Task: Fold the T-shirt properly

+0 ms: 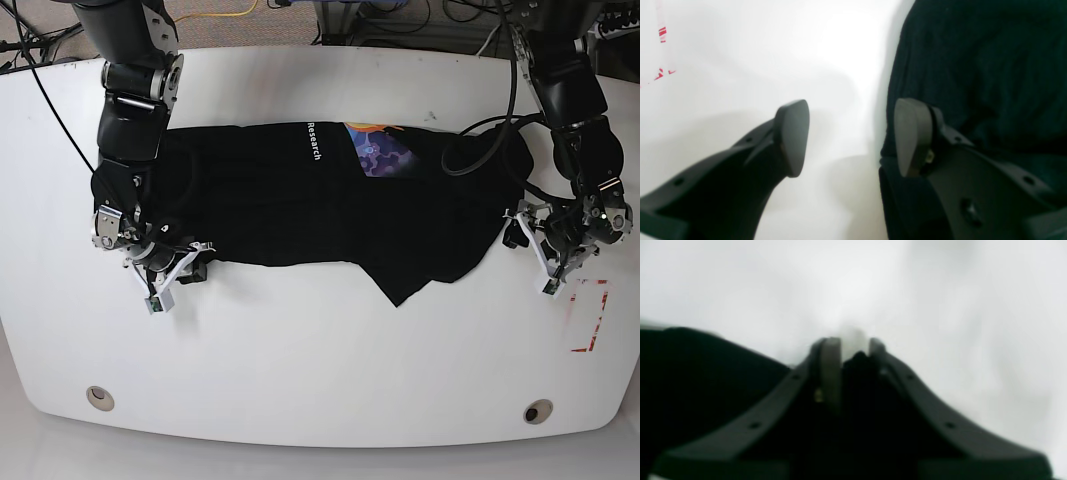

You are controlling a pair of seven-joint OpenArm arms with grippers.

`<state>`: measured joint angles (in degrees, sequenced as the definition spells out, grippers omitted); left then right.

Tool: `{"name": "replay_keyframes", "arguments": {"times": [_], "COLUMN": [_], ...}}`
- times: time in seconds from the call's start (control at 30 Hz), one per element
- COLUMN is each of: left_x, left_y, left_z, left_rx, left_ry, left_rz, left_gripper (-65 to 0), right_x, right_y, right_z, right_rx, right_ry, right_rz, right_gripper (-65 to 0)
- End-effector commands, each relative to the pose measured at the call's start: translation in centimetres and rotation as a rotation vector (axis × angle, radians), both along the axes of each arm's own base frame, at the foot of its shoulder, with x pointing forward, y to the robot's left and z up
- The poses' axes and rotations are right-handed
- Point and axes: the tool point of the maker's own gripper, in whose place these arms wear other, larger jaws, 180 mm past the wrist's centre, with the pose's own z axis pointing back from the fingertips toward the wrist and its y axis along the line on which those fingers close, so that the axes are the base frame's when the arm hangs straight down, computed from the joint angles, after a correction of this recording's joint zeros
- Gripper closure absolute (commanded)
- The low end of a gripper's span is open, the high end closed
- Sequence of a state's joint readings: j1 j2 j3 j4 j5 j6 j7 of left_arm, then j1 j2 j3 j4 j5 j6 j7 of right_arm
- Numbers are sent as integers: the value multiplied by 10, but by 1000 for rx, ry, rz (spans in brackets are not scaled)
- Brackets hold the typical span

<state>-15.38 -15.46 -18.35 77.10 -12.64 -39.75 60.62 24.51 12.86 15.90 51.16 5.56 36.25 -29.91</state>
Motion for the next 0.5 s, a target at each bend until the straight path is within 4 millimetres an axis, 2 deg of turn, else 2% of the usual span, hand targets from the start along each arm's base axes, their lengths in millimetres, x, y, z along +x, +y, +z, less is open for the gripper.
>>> {"name": "replay_keyframes", "arguments": {"times": [0.0,0.13,0.2,0.33,0.47], "left_x": [12,12,12,12,12], "left_y": [4,4,4,4,4], "left_z": [19,19,19,19,18], "left_rx": [9,9,9,9,8], "left_ry": [-59,-59,-59,-59,-58], "left_rz": [-4,-4,-4,-4,-4], "left_gripper": [-378,-378,-378,-378,-378], "right_x": [17,17,18,19,23], "right_y": [-6,-7,-7,-7,-7], "right_z": [24,24,25,28,43], "right_rx": [5,4,3,-2,-25], "right_ry": [-76,-74,-77,-82,-124], "right_rz": [-7,-9,-9,-7,2], "right_gripper": [-51,-40,0,0,0]}}
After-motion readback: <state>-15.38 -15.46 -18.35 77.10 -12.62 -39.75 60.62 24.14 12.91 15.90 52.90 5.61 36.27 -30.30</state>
